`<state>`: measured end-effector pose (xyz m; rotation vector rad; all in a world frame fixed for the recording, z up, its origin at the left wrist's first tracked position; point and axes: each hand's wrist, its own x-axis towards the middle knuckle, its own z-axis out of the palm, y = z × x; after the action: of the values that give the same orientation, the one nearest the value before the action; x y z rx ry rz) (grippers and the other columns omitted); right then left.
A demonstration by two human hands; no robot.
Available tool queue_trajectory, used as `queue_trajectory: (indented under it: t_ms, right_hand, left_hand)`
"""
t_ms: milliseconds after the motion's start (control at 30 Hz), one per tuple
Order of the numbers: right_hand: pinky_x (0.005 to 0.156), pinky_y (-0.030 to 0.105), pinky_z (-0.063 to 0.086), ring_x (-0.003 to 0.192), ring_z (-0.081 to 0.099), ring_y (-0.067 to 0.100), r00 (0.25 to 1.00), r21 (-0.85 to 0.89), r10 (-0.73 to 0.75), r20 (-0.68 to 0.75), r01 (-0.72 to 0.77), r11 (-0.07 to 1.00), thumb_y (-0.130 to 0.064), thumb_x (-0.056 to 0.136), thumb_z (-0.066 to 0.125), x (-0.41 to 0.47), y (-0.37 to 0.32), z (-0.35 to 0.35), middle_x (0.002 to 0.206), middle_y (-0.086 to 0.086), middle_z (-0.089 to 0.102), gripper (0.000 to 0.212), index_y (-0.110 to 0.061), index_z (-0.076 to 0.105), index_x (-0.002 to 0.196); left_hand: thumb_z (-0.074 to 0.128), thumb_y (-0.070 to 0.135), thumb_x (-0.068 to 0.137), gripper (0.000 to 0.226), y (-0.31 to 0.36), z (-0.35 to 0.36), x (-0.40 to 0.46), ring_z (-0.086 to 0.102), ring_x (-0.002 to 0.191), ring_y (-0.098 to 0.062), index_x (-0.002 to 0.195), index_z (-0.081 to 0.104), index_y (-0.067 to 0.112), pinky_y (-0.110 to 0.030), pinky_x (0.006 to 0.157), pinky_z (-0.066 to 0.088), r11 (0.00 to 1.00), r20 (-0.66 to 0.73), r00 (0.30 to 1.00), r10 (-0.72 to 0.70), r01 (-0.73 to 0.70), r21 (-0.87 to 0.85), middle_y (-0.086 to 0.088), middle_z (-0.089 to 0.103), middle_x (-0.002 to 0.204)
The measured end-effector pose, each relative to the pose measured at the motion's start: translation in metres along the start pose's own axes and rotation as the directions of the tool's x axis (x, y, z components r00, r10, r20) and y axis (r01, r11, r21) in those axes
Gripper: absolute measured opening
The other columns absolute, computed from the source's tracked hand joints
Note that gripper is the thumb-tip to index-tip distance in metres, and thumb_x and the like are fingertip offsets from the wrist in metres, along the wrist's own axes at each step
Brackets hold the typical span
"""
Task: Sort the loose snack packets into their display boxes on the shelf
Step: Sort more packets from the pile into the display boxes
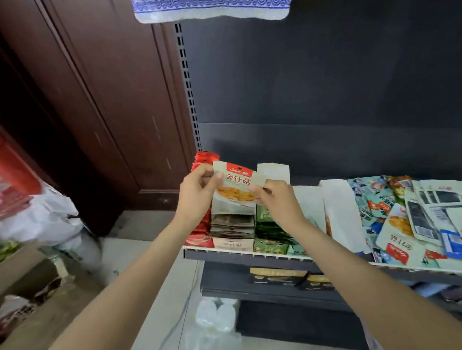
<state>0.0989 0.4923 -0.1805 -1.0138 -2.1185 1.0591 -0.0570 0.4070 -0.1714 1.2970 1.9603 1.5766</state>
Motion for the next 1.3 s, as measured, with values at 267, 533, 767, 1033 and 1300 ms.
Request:
queue_trajectory:
  t_ms: [267, 533, 767, 1033, 1300]
  right_hand:
    - [0.091, 0.037, 0.051, 0.099, 0.064, 0.019, 0.992, -0.286, 0.003, 0.127, 0.034, 0.958, -0.015, 0.090, 0.061, 0.005, 0.012, 0.020, 0.113, 0.005, 0.069, 0.025, -0.013, 0.068, 0.114]
    - [0.105, 0.032, 0.041, 0.115, 0.057, 0.021, 0.940, -0.375, 0.138, 0.313, -0.011, 0.927, 0.007, 0.089, 0.051, 0.006, 0.011, 0.011, 0.122, 0.006, 0.063, 0.037, -0.011, 0.064, 0.119]
    - [0.088, 0.017, 0.040, 0.099, 0.059, 0.009, 0.997, -0.194, 0.077, 0.012, -0.073, 0.978, -0.003, 0.093, 0.051, -0.003, 0.034, -0.035, 0.108, 0.000, 0.068, 0.027, -0.015, 0.066, 0.112]
    - [0.079, 0.018, 0.042, 0.092, 0.061, 0.014, 0.942, -0.263, 0.179, -0.283, -0.256, 0.930, 0.002, 0.090, 0.047, -0.037, 0.123, -0.139, 0.108, 0.007, 0.068, 0.031, -0.009, 0.065, 0.113]
    - [0.100, 0.036, 0.043, 0.121, 0.051, 0.029, 0.906, -0.500, 0.397, -0.144, -0.413, 0.761, -0.007, 0.081, 0.062, -0.067, 0.251, -0.244, 0.135, 0.011, 0.051, 0.055, -0.012, 0.049, 0.134]
  left_hand:
    - [0.064, 0.018, 0.088, 0.007, -0.028, -0.021, 0.012, 0.054, 0.091, -0.017, 0.093, 0.066, 0.021, -0.036, 0.085, 0.045, 0.821, 0.235, 0.949, 0.212, -0.303, 0.483, 0.006, 0.067, 0.097]
    - [0.057, 0.018, 0.091, 0.016, -0.027, -0.004, 0.011, 0.057, 0.095, -0.019, 0.101, 0.069, 0.021, -0.037, 0.086, 0.047, 0.649, 0.536, 0.840, 0.084, -0.455, 0.610, 0.003, 0.069, 0.100]
    - [0.054, 0.016, 0.092, 0.016, -0.004, 0.043, 0.006, 0.056, 0.084, -0.014, 0.103, 0.066, 0.017, -0.030, 0.080, 0.048, 0.895, 0.404, 0.915, 0.007, -0.186, 0.405, 0.000, 0.067, 0.092]
    - [0.051, 0.007, 0.091, 0.017, 0.078, 0.187, -0.018, 0.056, 0.074, -0.013, 0.102, 0.063, 0.008, -0.019, 0.067, 0.041, 0.988, 0.407, 0.910, 0.080, -0.128, 0.091, -0.003, 0.064, 0.086]
    - [0.045, 0.006, 0.094, 0.017, 0.089, 0.360, -0.041, 0.059, 0.094, -0.032, 0.097, 0.059, -0.003, -0.035, 0.075, 0.044, 0.902, 0.602, 0.786, -0.138, -0.151, 0.404, -0.020, 0.060, 0.101]
